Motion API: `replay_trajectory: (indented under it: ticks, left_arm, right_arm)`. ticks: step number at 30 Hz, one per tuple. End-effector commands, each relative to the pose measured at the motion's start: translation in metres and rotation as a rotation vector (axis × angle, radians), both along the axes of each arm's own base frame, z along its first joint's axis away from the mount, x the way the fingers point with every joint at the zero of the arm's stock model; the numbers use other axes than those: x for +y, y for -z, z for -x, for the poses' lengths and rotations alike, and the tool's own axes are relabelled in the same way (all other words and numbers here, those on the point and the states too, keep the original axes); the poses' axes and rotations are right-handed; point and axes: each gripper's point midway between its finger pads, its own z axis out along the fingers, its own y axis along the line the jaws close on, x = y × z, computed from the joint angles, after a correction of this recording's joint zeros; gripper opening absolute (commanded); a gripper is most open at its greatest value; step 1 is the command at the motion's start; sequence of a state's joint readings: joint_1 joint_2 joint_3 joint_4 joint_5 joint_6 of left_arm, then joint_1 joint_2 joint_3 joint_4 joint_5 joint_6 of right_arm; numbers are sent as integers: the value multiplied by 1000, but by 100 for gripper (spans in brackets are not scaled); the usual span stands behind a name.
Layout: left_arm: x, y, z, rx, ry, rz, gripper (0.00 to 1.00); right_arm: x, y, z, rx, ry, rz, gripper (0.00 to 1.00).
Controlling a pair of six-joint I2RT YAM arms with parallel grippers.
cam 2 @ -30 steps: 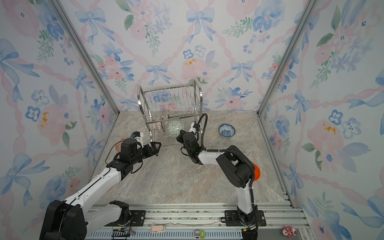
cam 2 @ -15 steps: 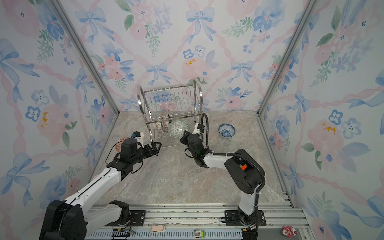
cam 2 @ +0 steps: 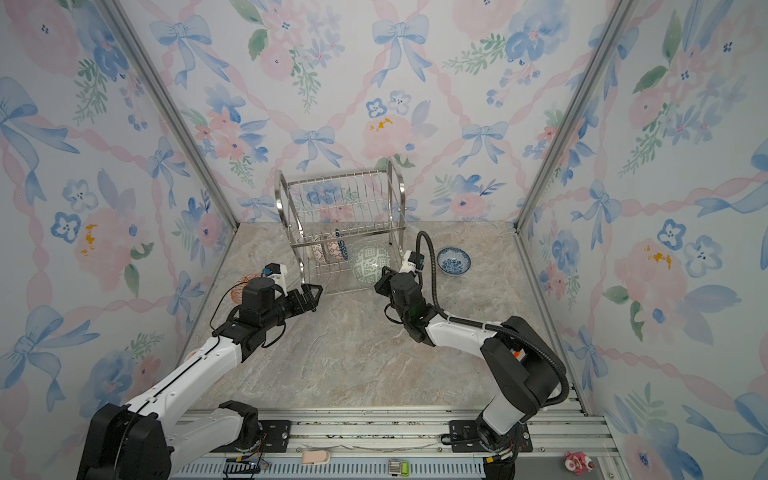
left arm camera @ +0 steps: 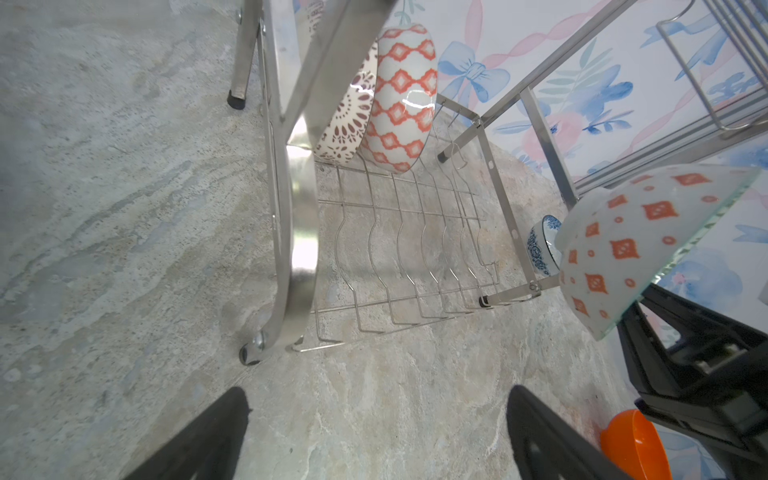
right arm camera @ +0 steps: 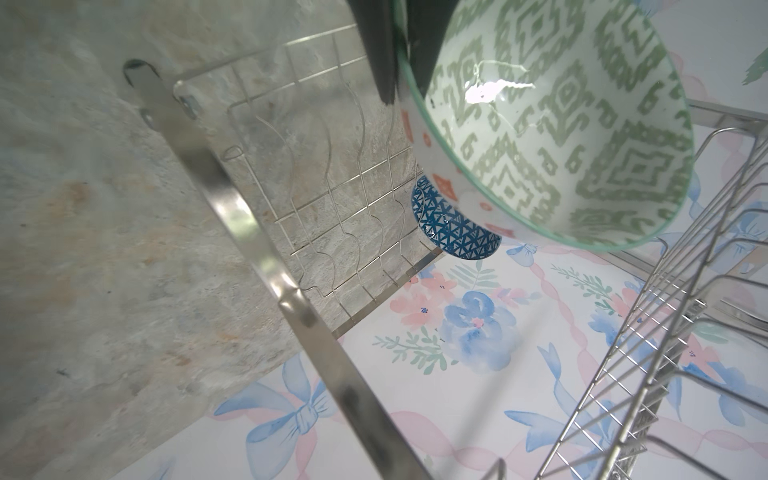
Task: Load the bowls into the dish rack
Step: 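Pull the green-patterned bowl back out of the rack with the right gripper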
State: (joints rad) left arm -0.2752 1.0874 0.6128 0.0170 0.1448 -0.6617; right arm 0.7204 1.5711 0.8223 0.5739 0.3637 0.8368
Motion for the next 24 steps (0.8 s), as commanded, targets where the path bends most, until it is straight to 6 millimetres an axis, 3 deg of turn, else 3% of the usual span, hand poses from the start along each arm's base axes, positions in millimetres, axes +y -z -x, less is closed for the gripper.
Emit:
replay_trajectory:
  ticks: [1,7,15,19,24]
  left_arm:
    - [1,-4,2,-14,4,-22,98]
    - [-1,-13,6,-35,8,-22,98]
    - [-14,-21,14,-48,46,7,98]
    - [-26,-17,25,-30,84,40,98]
    - [-39,-13,40,-26,133,92,98]
  right_arm:
    - [-20,-18,9,-24,18,46,0]
    - [-54,-11,45,98,-29,301,0]
    - [-115,24,97,339,-133,553,0]
    - [-120,46,106,432,-200,589,0]
    - [-101,74,103,524,-303,565,0]
